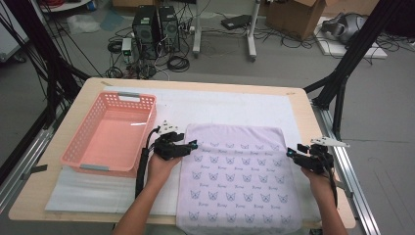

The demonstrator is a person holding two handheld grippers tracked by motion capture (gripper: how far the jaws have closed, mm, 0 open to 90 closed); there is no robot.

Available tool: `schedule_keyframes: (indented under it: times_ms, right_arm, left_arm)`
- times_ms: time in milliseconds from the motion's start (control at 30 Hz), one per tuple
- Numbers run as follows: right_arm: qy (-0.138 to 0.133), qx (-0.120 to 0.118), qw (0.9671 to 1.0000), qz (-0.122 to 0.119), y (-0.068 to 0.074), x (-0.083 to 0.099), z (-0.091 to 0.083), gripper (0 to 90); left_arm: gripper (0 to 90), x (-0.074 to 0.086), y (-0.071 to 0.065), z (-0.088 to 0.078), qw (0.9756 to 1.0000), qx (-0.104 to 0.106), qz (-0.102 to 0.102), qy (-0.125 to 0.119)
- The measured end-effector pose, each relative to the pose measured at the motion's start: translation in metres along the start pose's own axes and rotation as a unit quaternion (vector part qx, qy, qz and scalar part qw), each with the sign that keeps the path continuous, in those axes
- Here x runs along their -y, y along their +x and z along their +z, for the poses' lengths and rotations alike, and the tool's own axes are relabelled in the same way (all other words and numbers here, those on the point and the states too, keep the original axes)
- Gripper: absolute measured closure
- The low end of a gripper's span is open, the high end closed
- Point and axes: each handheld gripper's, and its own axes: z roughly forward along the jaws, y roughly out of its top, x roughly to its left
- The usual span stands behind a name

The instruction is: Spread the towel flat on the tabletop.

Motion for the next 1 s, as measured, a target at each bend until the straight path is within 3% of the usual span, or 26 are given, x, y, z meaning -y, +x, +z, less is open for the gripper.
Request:
schedule_keyframes:
  times_ms: [167, 300, 433, 567, 633, 700, 867, 1000]
  right_arm:
    - [-0.006, -0.042, 0.9989, -0.022, 0.007, 0.011, -0.014, 36.5]
    - [-0.006, -0.047, 0.9979, -0.044, 0.015, 0.018, -0.021, 33.9]
    - [-0.011, -0.054, 0.9974, -0.047, 0.021, 0.023, -0.021, 31.1]
    - [-0.016, -0.053, 0.9976, -0.043, 0.025, 0.029, -0.017, 23.7]
    - [-0.013, -0.054, 0.9971, -0.052, 0.027, 0.029, -0.016, 22.9]
    - [-0.02, -0.056, 0.9968, -0.053, 0.029, 0.027, -0.018, 21.2]
    - [-0.044, -0.061, 0.9959, -0.051, 0.033, 0.025, -0.028, 21.1]
    - [-0.045, -0.059, 0.9959, -0.052, 0.032, 0.025, -0.029, 21.0]
  left_arm:
    - [33.9, 0.004, -0.007, -0.014, 0.9996, 0.019, 0.014, -0.012]
    - [33.3, 0.015, -0.013, -0.024, 0.9993, 0.028, 0.013, -0.02]
    - [25.1, 0.026, -0.012, -0.029, 0.9996, 0.024, 0.007, -0.015]
    - [20.4, 0.033, -0.01, -0.036, 0.9993, 0.026, -0.003, -0.028]
    - [20.8, 0.033, -0.01, -0.038, 0.9985, 0.041, -0.012, -0.035]
    - [23.1, 0.033, -0.012, -0.042, 0.9979, 0.049, 0.005, -0.042]
    - [24.3, 0.034, -0.012, -0.046, 0.998, 0.044, 0.009, -0.045]
    - [24.5, 0.034, -0.01, -0.048, 0.998, 0.04, 0.001, -0.049]
